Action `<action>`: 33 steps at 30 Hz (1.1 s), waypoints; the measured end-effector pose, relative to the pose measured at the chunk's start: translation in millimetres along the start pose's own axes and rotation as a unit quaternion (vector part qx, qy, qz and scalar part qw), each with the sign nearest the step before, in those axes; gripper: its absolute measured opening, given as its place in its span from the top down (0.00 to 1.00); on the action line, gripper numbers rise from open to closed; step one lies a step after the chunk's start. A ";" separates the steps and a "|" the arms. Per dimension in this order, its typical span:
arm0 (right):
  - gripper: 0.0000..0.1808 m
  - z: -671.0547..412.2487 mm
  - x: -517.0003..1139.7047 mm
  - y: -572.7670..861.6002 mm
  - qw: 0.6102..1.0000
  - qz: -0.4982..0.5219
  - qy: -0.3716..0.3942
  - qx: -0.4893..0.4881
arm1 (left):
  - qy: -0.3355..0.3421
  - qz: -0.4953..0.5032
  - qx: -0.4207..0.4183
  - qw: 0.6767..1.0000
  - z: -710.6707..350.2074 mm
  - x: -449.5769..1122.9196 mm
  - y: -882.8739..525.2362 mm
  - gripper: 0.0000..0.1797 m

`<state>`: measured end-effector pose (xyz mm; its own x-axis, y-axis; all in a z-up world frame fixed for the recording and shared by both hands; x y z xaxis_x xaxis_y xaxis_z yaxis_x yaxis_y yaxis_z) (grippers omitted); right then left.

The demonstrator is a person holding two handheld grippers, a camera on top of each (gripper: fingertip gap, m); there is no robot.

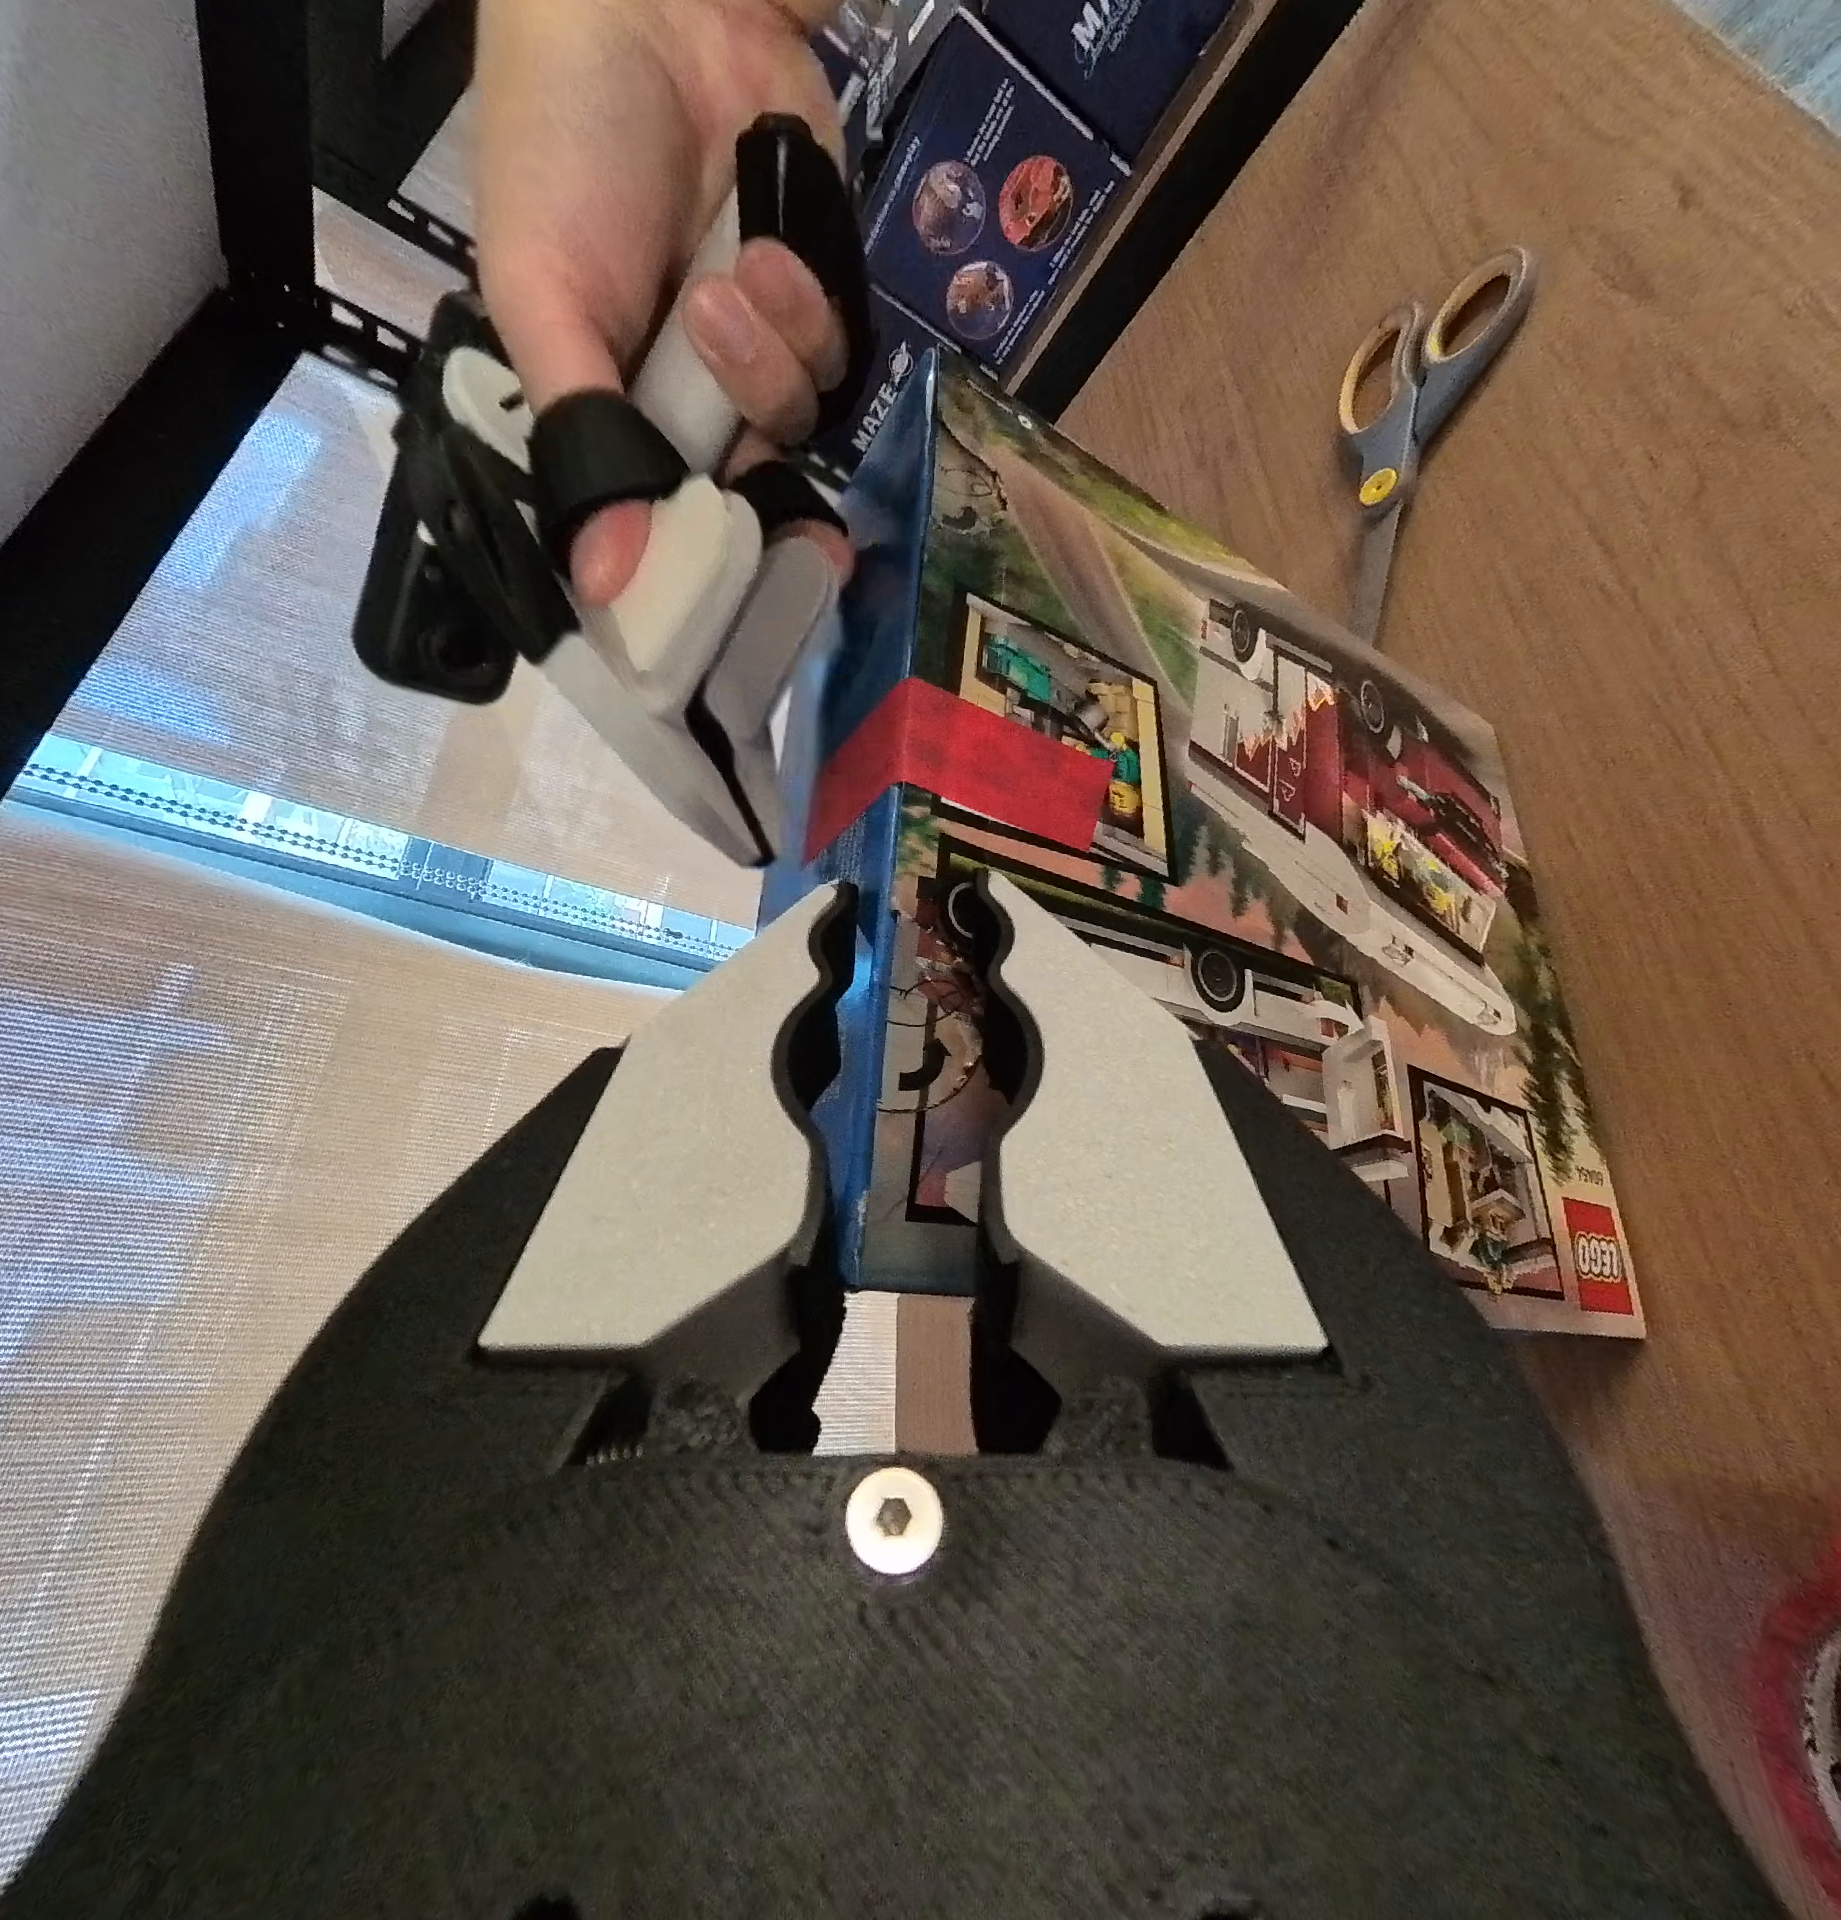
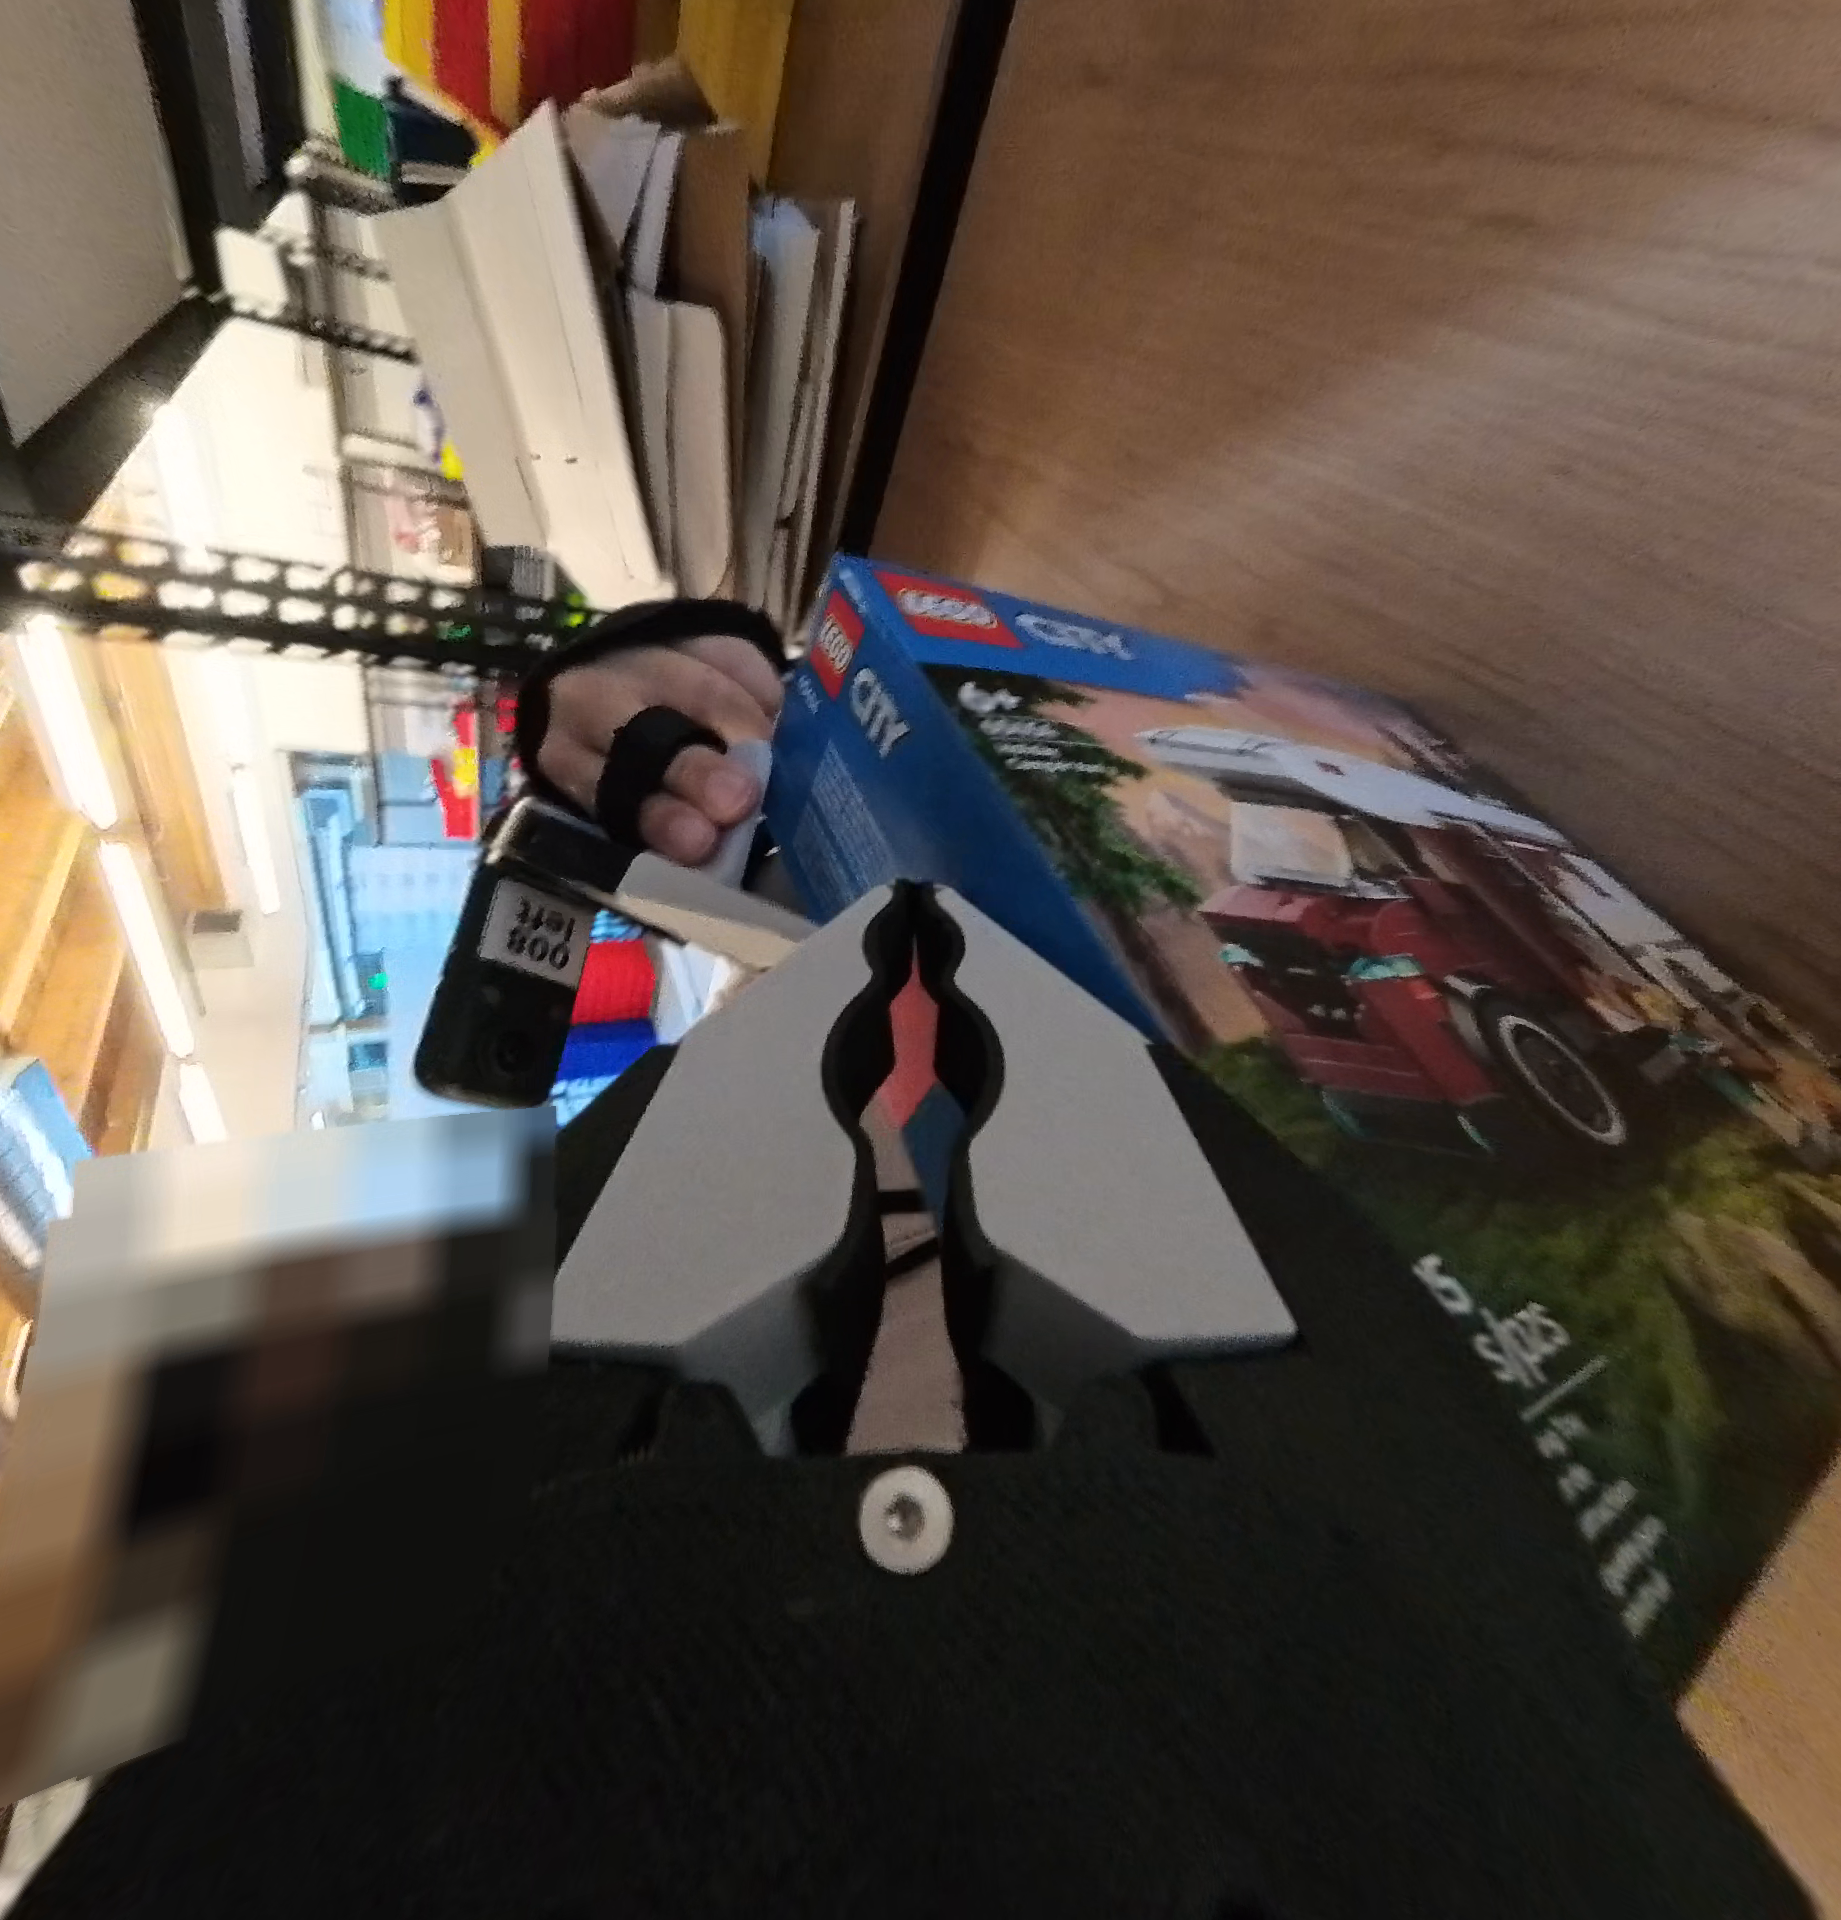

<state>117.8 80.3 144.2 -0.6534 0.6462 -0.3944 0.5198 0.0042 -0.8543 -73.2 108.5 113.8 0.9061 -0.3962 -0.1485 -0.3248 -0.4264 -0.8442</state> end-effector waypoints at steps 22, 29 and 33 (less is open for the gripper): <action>1.00 35.7 0.6 -8.7 0.999 -0.041 -0.029 0.000 | 0.007 -0.006 0.017 1.000 0.7 0.2 2.6 0.89; 1.00 39.4 -1.8 -19.6 1.000 -0.016 0.014 -0.020 | 0.008 -0.007 0.017 1.000 0.4 0.2 2.6 0.89; 1.00 33.0 -0.9 -10.0 0.998 0.003 0.064 0.000 | 0.004 -0.006 0.016 1.000 0.9 1.5 1.6 0.89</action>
<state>95.0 54.5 142.0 -0.5749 0.7380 -0.3533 0.5233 -0.0003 -0.8521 -72.2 108.0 111.8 0.9079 -0.3970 -0.1345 -0.3050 -0.4055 -0.8617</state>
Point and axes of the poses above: each gripper's, where its closed fingertips meet, x out along the fingers, z out of its underside, y = z × x across the jaws, the point moved 9 cm from there along -x, back along the fingers, and after that the axes turned 13 degrees about y, right-handed, at the moved point
